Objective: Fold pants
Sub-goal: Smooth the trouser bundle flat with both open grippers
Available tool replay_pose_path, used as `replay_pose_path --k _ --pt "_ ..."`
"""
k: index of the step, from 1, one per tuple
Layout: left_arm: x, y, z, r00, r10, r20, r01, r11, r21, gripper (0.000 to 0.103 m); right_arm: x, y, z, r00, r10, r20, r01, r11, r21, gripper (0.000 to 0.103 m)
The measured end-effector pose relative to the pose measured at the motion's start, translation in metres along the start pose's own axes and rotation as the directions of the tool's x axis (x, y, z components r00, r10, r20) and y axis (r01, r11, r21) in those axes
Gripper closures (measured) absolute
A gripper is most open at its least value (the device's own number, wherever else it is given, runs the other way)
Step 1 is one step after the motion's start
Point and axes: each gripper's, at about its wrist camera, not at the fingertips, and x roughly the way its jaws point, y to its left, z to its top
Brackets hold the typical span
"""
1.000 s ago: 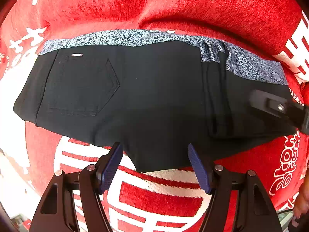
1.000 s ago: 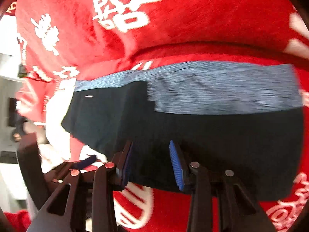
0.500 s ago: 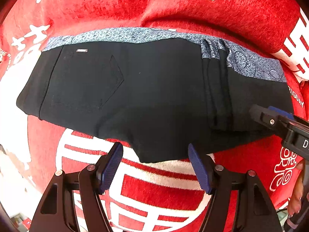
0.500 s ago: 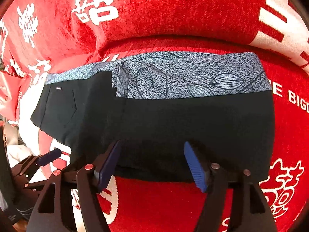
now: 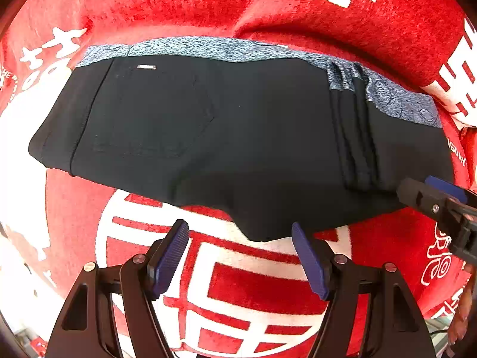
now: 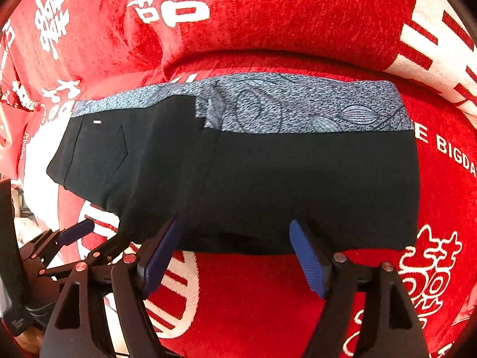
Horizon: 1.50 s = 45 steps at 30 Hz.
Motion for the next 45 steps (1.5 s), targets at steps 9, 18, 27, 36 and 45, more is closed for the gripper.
replay_pose_path --k 9,18,27,36,45 --pt "-0.006 0.019 -0.001 1.0 0.015 0.027 -0.015 1.0 -0.01 0.001 0.005 0.024 0.0 0.999 -0.031 -0.028 0.031 0.999 -0.028 0.022" --pt "0.004 0.047 0.004 1.0 -0.015 0.001 0.015 0.997 -0.073 0.001 0.007 0.051 0.008 0.987 -0.159 0.003 0.158 0.979 -0.129 0.014" --pt "0.007 0.072 0.01 1.0 -0.015 -0.01 0.013 0.995 -0.101 0.001 0.016 0.064 0.022 0.985 -0.173 -0.015 0.169 0.975 -0.144 0.013" --pt "0.01 0.094 0.021 1.0 -0.006 -0.005 0.006 0.99 -0.138 0.001 0.024 0.067 0.03 0.981 -0.189 -0.034 0.182 0.972 -0.149 0.013" --pt "0.015 0.115 0.023 1.0 -0.019 -0.01 0.017 0.983 -0.181 0.001 0.034 0.077 0.036 0.982 -0.183 -0.044 0.173 0.97 -0.169 0.012"
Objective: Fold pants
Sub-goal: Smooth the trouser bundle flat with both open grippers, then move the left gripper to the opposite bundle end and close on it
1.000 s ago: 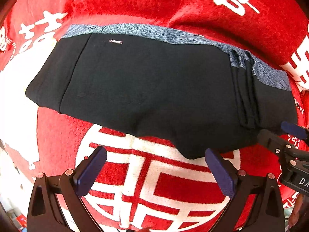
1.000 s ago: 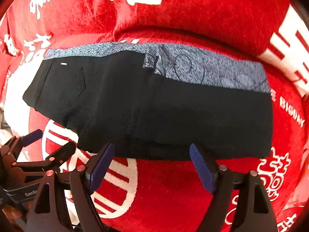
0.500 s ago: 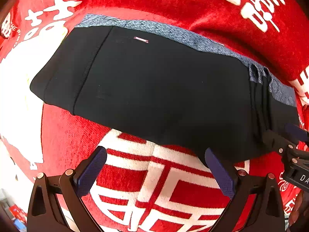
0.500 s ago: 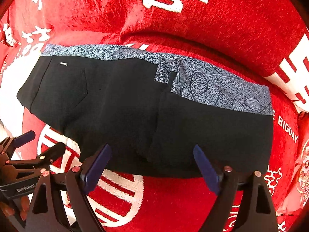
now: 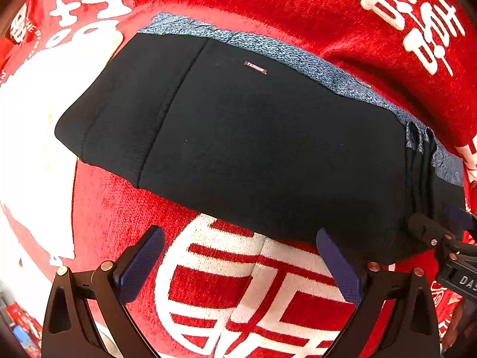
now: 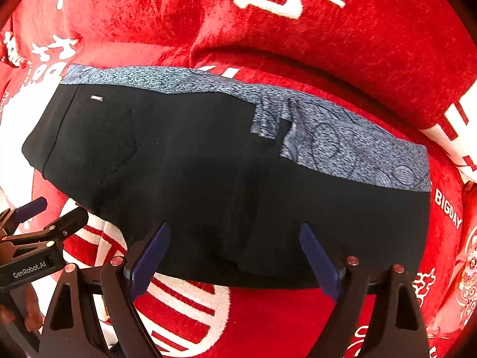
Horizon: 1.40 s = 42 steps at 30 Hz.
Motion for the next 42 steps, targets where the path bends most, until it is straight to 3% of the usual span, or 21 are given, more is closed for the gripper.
replay_pose_path --k 5,11,18,22,30,34,40,42 --pt "-0.002 0.014 0.003 1.0 -0.002 0.022 0.002 1.0 -0.03 0.001 0.011 0.009 0.003 1.0 -0.008 -0.018 0.007 1.0 -0.02 0.012" --pt "-0.001 0.035 0.006 1.0 -0.014 0.025 0.016 0.997 -0.081 0.001 0.023 0.018 0.004 0.999 -0.036 -0.033 0.034 0.998 -0.055 0.002" --pt "-0.006 0.077 0.012 0.992 -0.098 0.073 0.109 0.98 -0.166 0.001 0.028 0.019 0.004 0.998 -0.037 -0.043 0.035 0.998 -0.048 0.001" --pt "-0.013 0.107 0.012 0.958 -0.238 0.158 0.271 0.933 -0.236 0.001 0.029 0.02 0.004 0.999 -0.032 -0.039 0.03 0.998 -0.051 0.001" --pt "-0.008 0.146 0.01 0.903 -0.364 0.227 0.419 0.862 -0.286 0.001 0.028 0.015 -0.001 0.999 -0.005 -0.034 0.003 0.998 -0.063 0.001" --pt "0.0 0.147 0.006 0.833 -0.49 0.256 0.551 0.775 -0.31 0.001 0.03 0.013 -0.001 0.999 -0.011 -0.036 0.008 0.998 -0.063 0.0" --pt "0.018 0.161 0.005 0.792 -0.531 0.302 0.611 0.692 -0.385 0.001 0.032 0.013 0.003 0.999 -0.008 -0.037 0.005 0.998 -0.061 0.0" --pt "0.018 0.163 0.008 0.785 -0.528 0.324 0.619 0.688 -0.379 0.001 0.033 0.014 0.004 0.999 -0.008 -0.035 0.005 0.998 -0.067 0.0"
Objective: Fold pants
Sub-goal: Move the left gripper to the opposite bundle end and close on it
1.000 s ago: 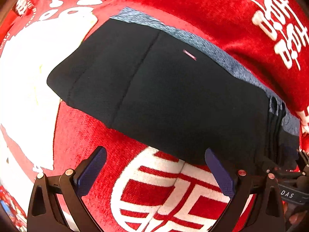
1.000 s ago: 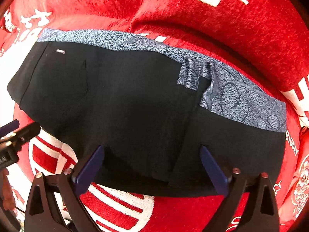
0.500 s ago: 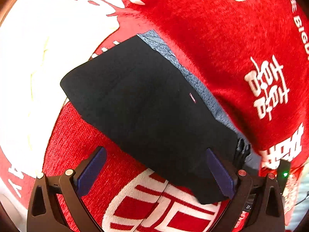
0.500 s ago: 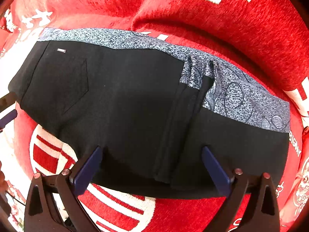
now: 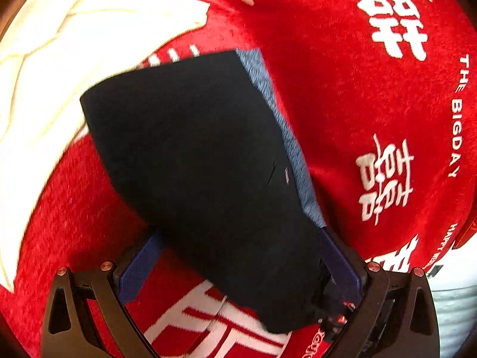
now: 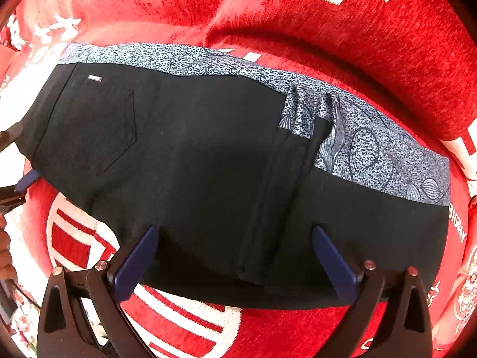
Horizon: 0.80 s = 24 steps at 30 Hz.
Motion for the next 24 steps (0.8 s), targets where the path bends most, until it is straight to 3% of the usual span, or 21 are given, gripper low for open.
replay_pose_path --k 8,15,18,20,22,23,24 --pt "0.003 -0.014 0.019 0.999 0.001 0.048 -0.002 1.0 0.017 0.001 0.001 0.003 0.001 1.0 -0.009 0.002 0.009 1.0 -0.013 0.0" --pt "0.025 -0.029 0.025 0.983 0.172 0.061 -0.174 0.984 0.031 0.001 0.003 0.005 0.005 1.0 -0.007 -0.003 0.007 1.0 -0.015 0.0" --pt "0.026 -0.04 0.022 0.946 0.311 0.097 -0.316 0.947 0.05 0.025 -0.005 0.004 0.005 1.0 0.01 0.005 -0.01 1.0 -0.004 0.0" --pt "0.029 -0.052 0.017 0.898 0.419 0.135 -0.435 0.891 0.128 0.061 -0.014 0.0 0.007 1.0 0.017 0.02 -0.018 1.0 0.01 0.0" --pt "0.029 -0.064 0.01 0.869 0.463 0.174 -0.493 0.841 0.222 0.068 -0.026 -0.005 0.013 0.998 0.045 0.037 -0.046 0.999 0.024 0.001" --pt "0.028 -0.072 0.003 0.85 0.484 0.208 -0.525 0.804 0.278 0.069 -0.031 -0.007 0.016 0.997 0.067 0.04 -0.068 0.997 0.028 0.002" --pt "0.028 -0.084 -0.005 0.823 0.507 0.254 -0.567 0.746 0.348 0.069 -0.037 -0.007 0.021 0.995 0.096 0.041 -0.098 0.995 0.032 0.006"
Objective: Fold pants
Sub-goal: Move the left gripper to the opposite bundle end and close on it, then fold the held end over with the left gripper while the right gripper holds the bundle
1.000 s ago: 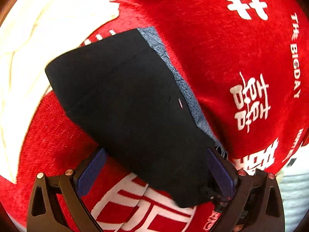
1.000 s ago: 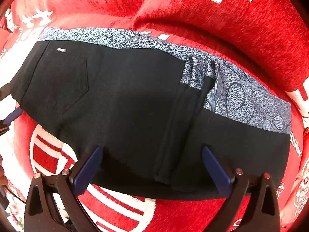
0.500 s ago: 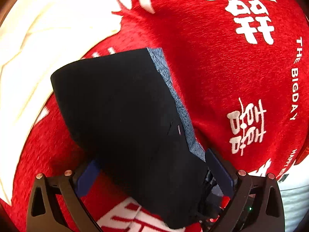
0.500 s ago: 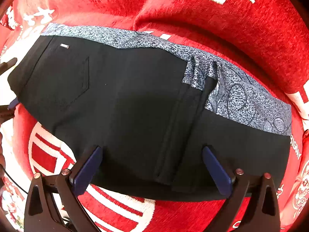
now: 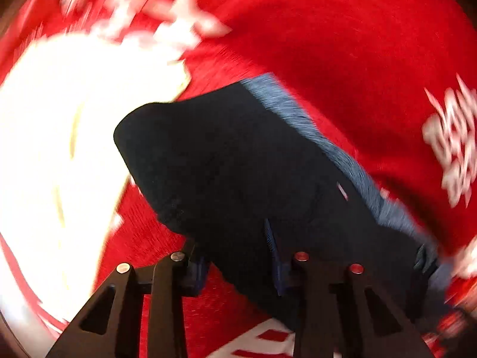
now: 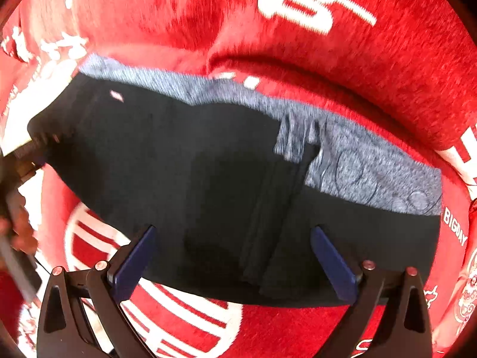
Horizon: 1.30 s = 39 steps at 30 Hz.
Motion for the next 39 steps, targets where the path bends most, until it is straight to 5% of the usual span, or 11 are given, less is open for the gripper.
replay_pose_path --k 2,6,12,15,22,23,24,25,26,32,39 --pt "-0.012 -0.027 -0.01 0.993 0.084 0.08 -0.096 0.983 0.159 0.069 -0.009 0.001 0.014 0.997 0.07 -0.01 -0.07 0.997 0.017 0.02" --pt "-0.023 -0.068 -0.035 0.962 0.169 0.213 -0.24 0.896 0.373 0.07 -0.02 0.022 0.059 0.961 0.267 -0.065 -0.265 0.963 0.042 0.021" --pt "-0.026 -0.088 -0.046 0.941 0.197 0.275 -0.308 0.835 0.456 0.069 -0.016 0.111 0.141 0.899 0.39 -0.201 -0.41 0.91 -0.068 0.014" --pt "-0.026 -0.091 -0.045 0.938 0.202 0.28 -0.317 0.828 0.463 0.069 -0.007 0.157 0.156 0.883 0.383 -0.273 -0.429 0.893 -0.136 0.007" --pt "-0.026 -0.096 -0.055 0.937 0.195 0.291 -0.318 0.822 0.473 0.069 0.036 0.228 0.164 0.898 0.189 -0.397 -0.32 0.901 -0.294 0.007" --pt "-0.026 -0.096 -0.055 0.936 0.194 0.293 -0.318 0.821 0.474 0.069 0.042 0.227 0.162 0.896 0.175 -0.409 -0.31 0.904 -0.294 0.008" --pt "-0.026 -0.097 -0.056 0.937 0.191 0.292 -0.315 0.821 0.476 0.069 0.046 0.226 0.163 0.891 0.16 -0.424 -0.301 0.909 -0.29 0.028" --pt "-0.026 -0.094 -0.057 0.941 0.182 0.286 -0.305 0.821 0.482 0.069 0.05 0.221 0.16 0.882 0.166 -0.441 -0.306 0.913 -0.268 0.062" --pt "-0.028 -0.096 -0.058 0.942 0.177 0.285 -0.302 0.819 0.489 0.069 0.049 0.212 0.157 0.872 0.2 -0.447 -0.331 0.914 -0.237 0.075" --pt "-0.057 -0.121 -0.069 0.934 0.111 0.339 -0.291 0.789 0.542 0.069 0.008 0.164 0.139 0.881 0.351 -0.316 -0.418 0.891 -0.177 0.084" --pt "-0.105 -0.167 -0.084 0.926 -0.007 0.377 -0.241 0.758 0.606 0.069 -0.053 0.086 0.105 0.851 0.503 -0.148 -0.519 0.849 -0.098 0.084"
